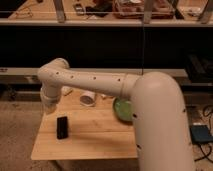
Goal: Push the eraser across the table
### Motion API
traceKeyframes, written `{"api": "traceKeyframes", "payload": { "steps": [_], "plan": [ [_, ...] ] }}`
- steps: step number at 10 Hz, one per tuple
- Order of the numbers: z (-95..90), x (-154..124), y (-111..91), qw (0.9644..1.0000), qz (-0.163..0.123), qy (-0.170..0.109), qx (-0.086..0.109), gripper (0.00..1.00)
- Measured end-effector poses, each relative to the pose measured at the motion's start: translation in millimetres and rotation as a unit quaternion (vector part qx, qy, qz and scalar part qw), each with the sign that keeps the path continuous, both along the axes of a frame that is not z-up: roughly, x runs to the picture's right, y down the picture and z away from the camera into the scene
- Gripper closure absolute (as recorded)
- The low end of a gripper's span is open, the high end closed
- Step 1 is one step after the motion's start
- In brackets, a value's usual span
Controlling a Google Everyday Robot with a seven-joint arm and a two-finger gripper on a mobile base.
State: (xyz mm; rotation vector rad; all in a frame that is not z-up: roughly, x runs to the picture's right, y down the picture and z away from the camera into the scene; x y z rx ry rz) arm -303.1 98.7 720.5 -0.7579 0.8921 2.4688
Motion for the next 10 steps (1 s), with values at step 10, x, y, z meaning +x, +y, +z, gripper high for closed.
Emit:
{"api": "traceKeyframes", "payload": {
  "steps": [10],
  "plan": [
    [78.1,-19.2,68.9,0.9886,0.031,0.145,0.024,0.74]
  ]
}}
